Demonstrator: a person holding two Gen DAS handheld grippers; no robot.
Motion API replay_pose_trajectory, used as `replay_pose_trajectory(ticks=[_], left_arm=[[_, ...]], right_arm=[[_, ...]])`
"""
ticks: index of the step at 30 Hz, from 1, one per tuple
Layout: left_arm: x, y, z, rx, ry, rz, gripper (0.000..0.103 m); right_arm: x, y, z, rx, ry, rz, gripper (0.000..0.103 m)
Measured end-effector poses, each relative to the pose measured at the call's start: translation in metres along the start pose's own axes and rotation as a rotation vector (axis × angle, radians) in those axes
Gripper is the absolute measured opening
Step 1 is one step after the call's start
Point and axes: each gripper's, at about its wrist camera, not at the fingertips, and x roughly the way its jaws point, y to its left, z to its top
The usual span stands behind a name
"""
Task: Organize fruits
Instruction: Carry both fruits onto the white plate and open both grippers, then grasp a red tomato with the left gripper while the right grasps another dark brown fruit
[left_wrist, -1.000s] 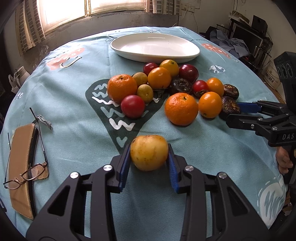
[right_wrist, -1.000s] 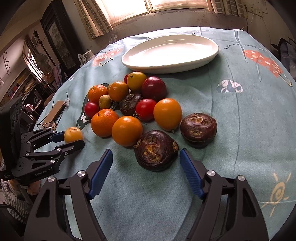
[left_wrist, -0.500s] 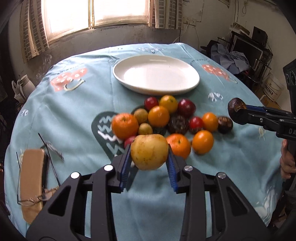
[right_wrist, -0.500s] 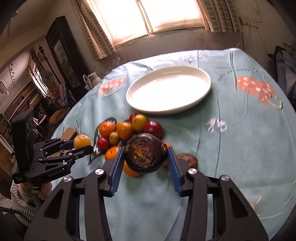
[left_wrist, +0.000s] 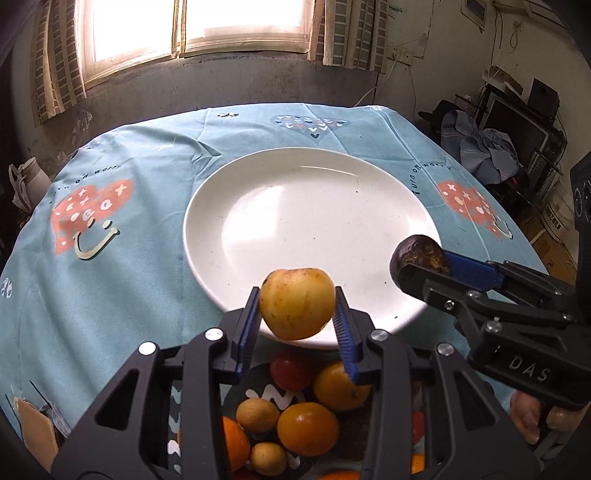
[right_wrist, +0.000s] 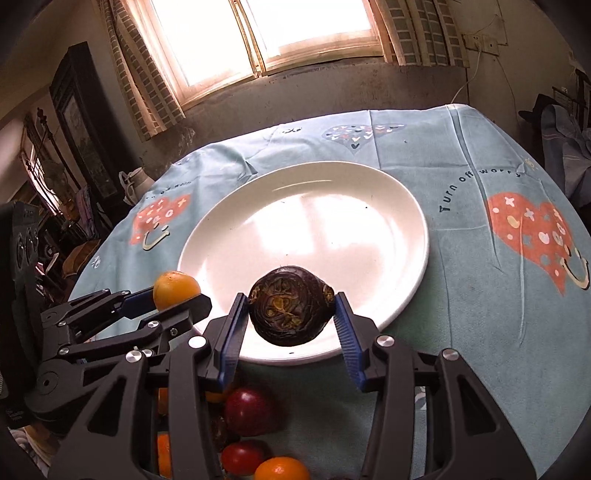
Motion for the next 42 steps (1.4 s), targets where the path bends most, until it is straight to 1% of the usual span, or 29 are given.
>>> replay_pose_trajectory(ticks=[2,3,4,7,8,9,11,13,15,18,20,21,22,26,30,37,39,42], left_arm=[[0.004,0.0,0.0,0.003,-0.009,0.019,0.055],[0.004,0.0,0.0,0.007,-0.007,0.014,0.056],[0.004,0.001,0.0,0.003,-0.007,0.009,0.056],[-0.007,0.011,-0.004,-0.01,-0.022,0.012,0.057],[-0.014,0.014,-0.006,-0.014,-0.033,0.02,0.061],[-0.022,0.018,-0.007,-0.017,-0.05,0.033,0.068],[-0.043,0.028,-0.014,-0.032,-0.093,0.073,0.074],[-0.062,0.04,-0.028,-0.068,-0.121,0.085,0.075],[-0.076,0.052,-0.049,-0.101,-0.127,0.091,0.077],[-0.086,0.06,-0.081,-0.119,-0.107,0.127,0.077],[-0.091,0.059,-0.098,-0.111,-0.092,0.133,0.078],[-0.093,0.058,-0.106,-0.102,-0.084,0.134,0.081],[-0.094,0.055,-0.113,-0.091,-0.076,0.135,0.082],[-0.093,0.045,-0.13,-0.048,-0.05,0.125,0.082],[-0.086,0.038,-0.132,-0.008,-0.03,0.142,0.082],[-0.072,0.036,-0.127,0.012,0.001,0.151,0.082],[-0.069,0.034,-0.126,0.021,0.003,0.15,0.08],[-0.066,0.034,-0.124,0.027,0.008,0.133,0.071]], right_arm=[[0.002,-0.003,-0.001,-0.005,-0.004,-0.002,0.048],[0.002,-0.004,-0.001,-0.004,-0.005,-0.003,0.051],[0.0,-0.005,-0.001,0.001,-0.011,0.0,0.059],[-0.017,-0.003,-0.002,0.007,-0.064,0.02,0.061],[-0.023,-0.002,-0.003,0.005,-0.073,0.034,0.061],[-0.031,0.0,-0.004,0.003,-0.085,0.044,0.062],[-0.05,0.004,-0.01,-0.003,-0.12,0.047,0.063],[-0.067,0.005,-0.022,-0.009,-0.148,0.044,0.064],[-0.08,0.005,-0.04,-0.01,-0.163,0.037,0.065],[-0.091,-0.003,-0.068,-0.007,-0.151,0.007,0.066],[-0.099,-0.009,-0.083,0.004,-0.143,0.02,0.066],[-0.104,-0.012,-0.09,0.013,-0.147,0.03,0.066],[-0.108,-0.014,-0.095,0.019,-0.15,0.037,0.066],[-0.113,-0.016,-0.112,0.017,-0.134,0.024,0.067],[-0.109,-0.009,-0.112,-0.012,-0.118,0.015,0.067],[-0.099,-0.01,-0.115,-0.017,-0.068,-0.012,0.067],[-0.096,-0.012,-0.115,-0.01,-0.057,-0.02,0.067],[-0.093,-0.013,-0.115,-0.004,-0.044,-0.026,0.067]])
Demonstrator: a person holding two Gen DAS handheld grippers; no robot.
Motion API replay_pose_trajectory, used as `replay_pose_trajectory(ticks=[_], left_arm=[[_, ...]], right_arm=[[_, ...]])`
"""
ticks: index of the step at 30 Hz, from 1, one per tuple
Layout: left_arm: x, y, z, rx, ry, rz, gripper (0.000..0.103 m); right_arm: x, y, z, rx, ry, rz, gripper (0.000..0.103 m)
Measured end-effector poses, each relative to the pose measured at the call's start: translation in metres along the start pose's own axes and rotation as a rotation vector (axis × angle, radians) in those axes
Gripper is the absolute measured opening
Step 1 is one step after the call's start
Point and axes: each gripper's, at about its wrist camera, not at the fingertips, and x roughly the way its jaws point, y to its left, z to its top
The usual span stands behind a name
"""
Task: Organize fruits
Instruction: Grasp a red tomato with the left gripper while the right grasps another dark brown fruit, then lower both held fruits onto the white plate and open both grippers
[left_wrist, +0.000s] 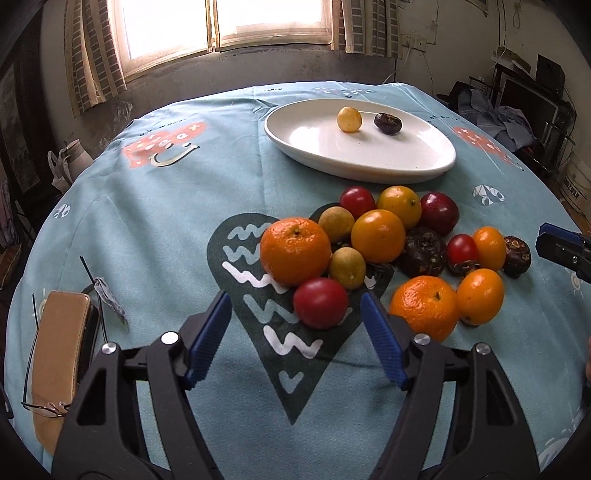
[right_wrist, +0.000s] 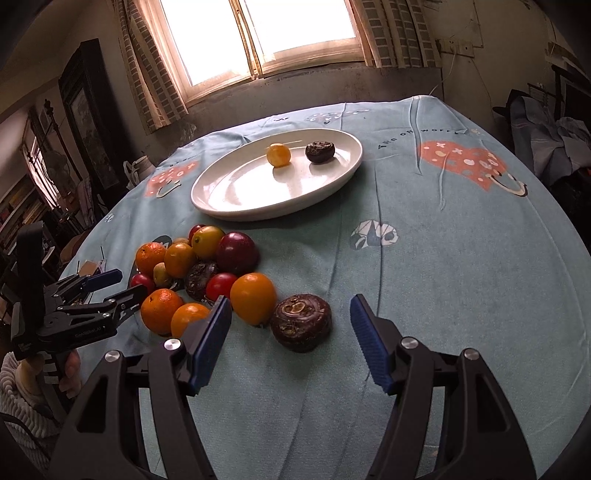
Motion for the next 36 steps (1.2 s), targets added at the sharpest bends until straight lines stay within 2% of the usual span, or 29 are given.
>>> replay_pose_trajectory(ticks=[1,3,6,7,17,24,26,28,31,33,36], left_arm=[[0.002,0.0,0.0,0.0,0.005,-0.005,0.069],[0.006,-0.001,0.001,0.005,0.021,-0.024,0.053],[0.012,-0.003,0.001,0.017,0.034,-0.064,0.04],[0.012,-0.004,0.002,0.023,0.034,-0.073,0.038],[0.015,-0.01,0.001,0.05,0.042,-0.072,0.032],[0.011,-0.008,-0.003,0.026,0.045,-0.077,0.032],[0.011,-0.007,-0.003,0.024,0.046,-0.079,0.031],[0.011,-0.007,-0.003,0.025,0.046,-0.078,0.031],[0.01,-0.007,-0.003,0.023,0.043,-0.082,0.031],[0.009,-0.007,-0.003,0.024,0.035,-0.081,0.031],[0.0,-0.005,-0.002,0.017,-0.009,-0.064,0.031]], right_arm=[[0.001,0.0,0.0,0.001,0.004,-0.001,0.067],[0.002,-0.001,0.0,0.003,0.012,-0.002,0.067],[0.005,-0.003,-0.001,0.009,0.026,-0.001,0.067],[0.006,-0.003,-0.001,0.011,0.03,-0.001,0.067],[0.019,-0.003,-0.002,0.013,0.081,-0.01,0.067],[0.033,0.0,-0.003,-0.006,0.151,-0.009,0.067],[0.034,0.005,-0.004,-0.034,0.156,-0.022,0.064],[0.036,0.009,-0.004,-0.071,0.159,-0.046,0.052],[0.036,0.004,-0.003,-0.082,0.153,-0.058,0.042],[0.034,0.002,-0.003,-0.074,0.145,-0.047,0.041],[0.019,0.004,0.002,-0.077,0.082,-0.023,0.041]])
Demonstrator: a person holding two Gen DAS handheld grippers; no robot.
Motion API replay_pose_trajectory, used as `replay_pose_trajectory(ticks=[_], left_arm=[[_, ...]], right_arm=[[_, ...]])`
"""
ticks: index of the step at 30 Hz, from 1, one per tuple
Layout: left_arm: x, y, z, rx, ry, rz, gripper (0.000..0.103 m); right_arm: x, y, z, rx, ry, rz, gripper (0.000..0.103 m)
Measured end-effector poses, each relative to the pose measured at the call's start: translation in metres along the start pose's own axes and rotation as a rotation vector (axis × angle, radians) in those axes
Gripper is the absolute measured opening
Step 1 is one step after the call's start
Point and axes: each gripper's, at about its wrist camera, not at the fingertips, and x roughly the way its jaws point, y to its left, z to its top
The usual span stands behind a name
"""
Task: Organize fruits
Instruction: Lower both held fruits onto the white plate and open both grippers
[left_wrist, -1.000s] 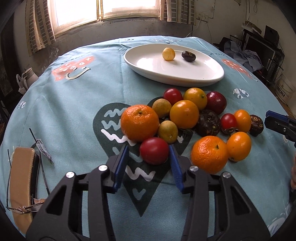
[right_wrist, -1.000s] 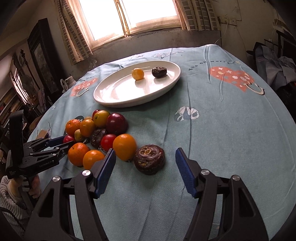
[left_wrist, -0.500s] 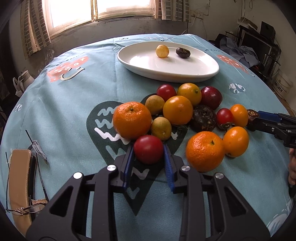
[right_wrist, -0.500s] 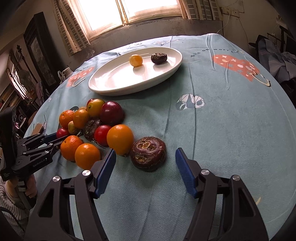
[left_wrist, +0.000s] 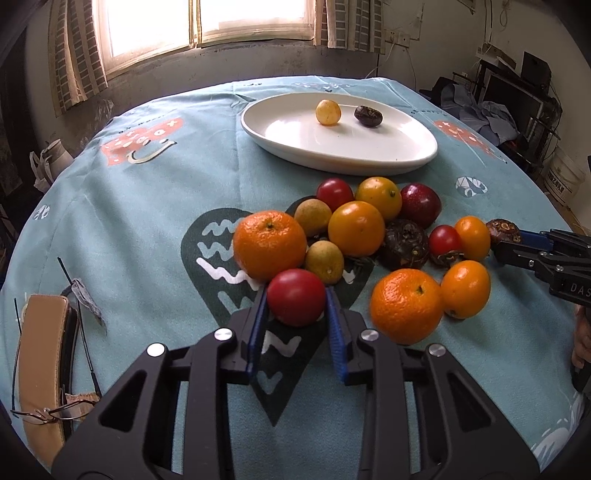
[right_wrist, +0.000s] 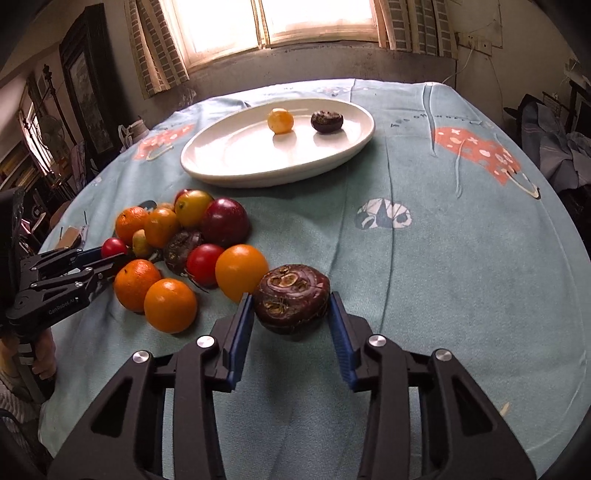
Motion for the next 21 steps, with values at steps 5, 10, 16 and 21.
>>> replay_pose_trajectory(ticks=[5,10,16,21], left_arm=[[-0.021,0.003,0.019,-0.027,-0.054,-0.05,0.031],[-0.007,-0.012,0.076,0.014,-0.053,-0.026,0.031],[0.05,-0.024,0.126,-0.022,-0.022,-0.031,0.031],[0.075,-0.02,0.13,-0.068,-0.032,-0.02,0.07]], right_arm=[[-0.033,-0.007,0.028,0.033,-0.078,0.053,0.041],[-0.019,-0.008,0.085,0.079,-0.102,0.081,0.041],[0.051,-0.004,0.123,0.145,-0.08,0.096,0.042],[0.072,-0.011,0.122,0.158,-0.085,0.112,0.065]])
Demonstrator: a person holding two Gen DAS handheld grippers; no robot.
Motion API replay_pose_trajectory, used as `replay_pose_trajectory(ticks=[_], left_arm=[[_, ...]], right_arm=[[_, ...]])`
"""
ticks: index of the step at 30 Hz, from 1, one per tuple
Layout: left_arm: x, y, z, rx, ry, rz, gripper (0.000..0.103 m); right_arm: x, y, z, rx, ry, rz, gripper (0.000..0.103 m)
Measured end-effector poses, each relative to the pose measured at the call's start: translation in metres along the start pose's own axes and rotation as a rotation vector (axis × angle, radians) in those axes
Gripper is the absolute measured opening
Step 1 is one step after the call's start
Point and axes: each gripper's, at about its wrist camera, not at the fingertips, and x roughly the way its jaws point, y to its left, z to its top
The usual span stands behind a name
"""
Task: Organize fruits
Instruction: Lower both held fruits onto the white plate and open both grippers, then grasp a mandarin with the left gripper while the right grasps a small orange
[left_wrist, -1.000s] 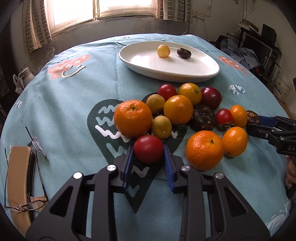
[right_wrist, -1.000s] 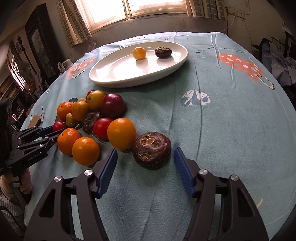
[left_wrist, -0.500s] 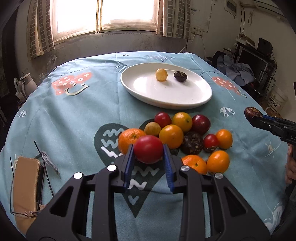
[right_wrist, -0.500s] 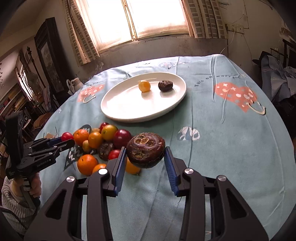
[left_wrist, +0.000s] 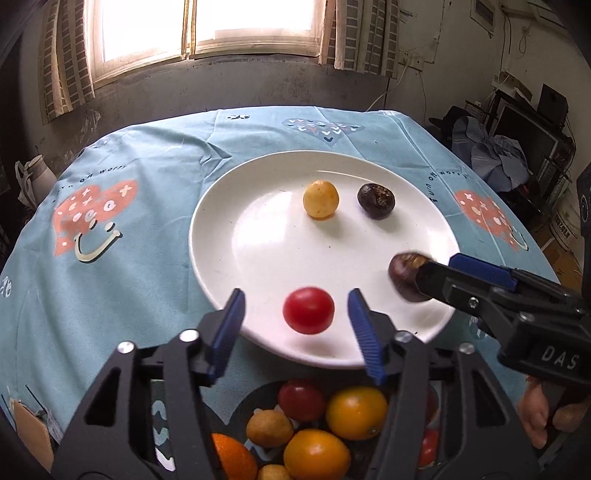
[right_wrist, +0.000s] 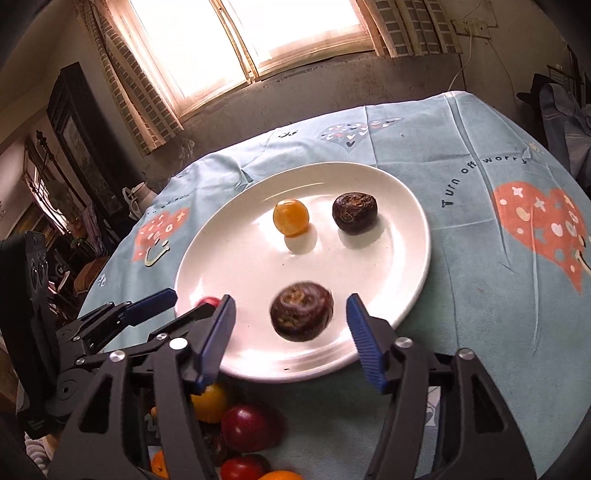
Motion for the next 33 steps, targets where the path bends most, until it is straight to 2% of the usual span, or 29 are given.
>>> replay_pose_trajectory(ticks=[4,9,16,19,25,31,33], left_arm=[[-0.005,0.002,-0.004,0.014,-0.004,-0.01,0.07],[-0.027,0.02,-0.02,-0.022,-0.029,0.012,0.072],[-0.059,0.055,-0.068,-0.09,-0.011,0.056,0.073],[-0.068,0.061,-0.084,-0.1,-0.001,0.073,0.078],[-0.066,0.057,-0.091,-0.061,0.002,0.111,0.078],[-0.061,0.055,-0.093,-0.048,0.021,0.109,0.082],[-0.058,0.054,-0.093,-0.028,0.028,0.131,0.09]], right_arm=[[-0.016,-0.008,0.001,0.034,-0.056,0.011,0.065],[-0.029,-0.009,-0.014,0.069,-0.042,0.056,0.065],[-0.05,-0.003,-0.055,0.038,-0.029,0.028,0.065],[-0.056,-0.001,-0.07,0.032,-0.005,0.033,0.065],[-0.057,0.007,-0.079,-0.009,0.012,0.014,0.065],[-0.053,0.006,-0.079,-0.006,0.032,0.001,0.065],[-0.053,0.005,-0.079,-0.005,0.033,-0.004,0.065]])
